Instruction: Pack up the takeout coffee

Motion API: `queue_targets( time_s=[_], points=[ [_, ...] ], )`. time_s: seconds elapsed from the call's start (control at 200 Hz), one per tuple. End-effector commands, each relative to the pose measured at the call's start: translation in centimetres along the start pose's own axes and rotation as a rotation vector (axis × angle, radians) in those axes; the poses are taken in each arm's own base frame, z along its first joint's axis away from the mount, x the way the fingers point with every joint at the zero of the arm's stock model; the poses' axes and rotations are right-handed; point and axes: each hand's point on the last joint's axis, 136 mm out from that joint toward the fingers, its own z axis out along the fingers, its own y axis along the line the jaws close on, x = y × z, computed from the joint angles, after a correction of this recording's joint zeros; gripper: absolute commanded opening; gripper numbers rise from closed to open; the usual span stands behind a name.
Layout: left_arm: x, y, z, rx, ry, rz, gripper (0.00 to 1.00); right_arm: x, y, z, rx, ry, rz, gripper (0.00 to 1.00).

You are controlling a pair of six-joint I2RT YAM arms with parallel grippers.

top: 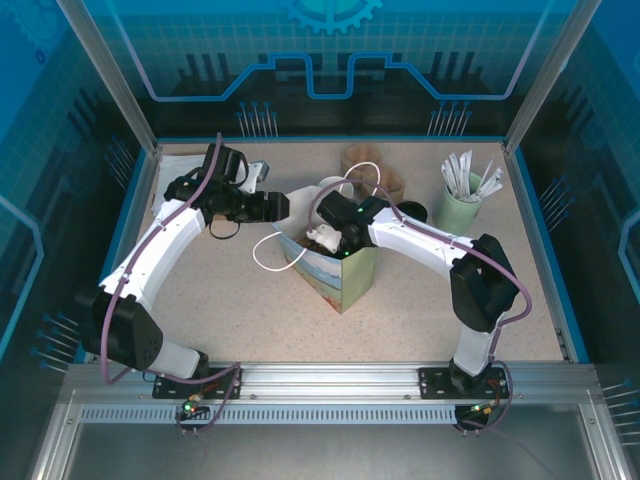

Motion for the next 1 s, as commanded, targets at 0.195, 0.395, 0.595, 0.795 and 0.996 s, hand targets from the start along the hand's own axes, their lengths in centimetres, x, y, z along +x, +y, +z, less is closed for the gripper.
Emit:
queue_targets(
  time_s=[0.195, 0.395, 0.595, 0.795, 0.996],
  points=[
    [-0.3, -0.6, -0.4, 0.014, -0.001, 0.029, 0.76, 2.4, -0.8, 1.4, -0.005, 0.111, 0.071, 0.93],
    [-0.4, -1.6, -0.6, 0.053, -0.015, 0.059, 0.71, 1.2, -0.8, 0.2, -0.006, 0.065, 0.094, 0.99],
    [-0.5, -2.9, -1.0, 0.073, -0.034, 0.12, 0.59, 0.7, -1.0, -0.6, 0.001, 0.045, 0.11, 1.0],
    [-0.6, -3.7, -1.1, 0.076, -0.039, 0.154, 0.51, 0.4, -1.1, -1.1, 0.005, 0.027, 0.124, 1.0],
    [-0.5, -3.7, -0.9, 0.069, -0.031, 0.158, 0.51, 0.2, -1.3, -1.8, 0.012, 0.007, 0.142, 1.0]
  ],
)
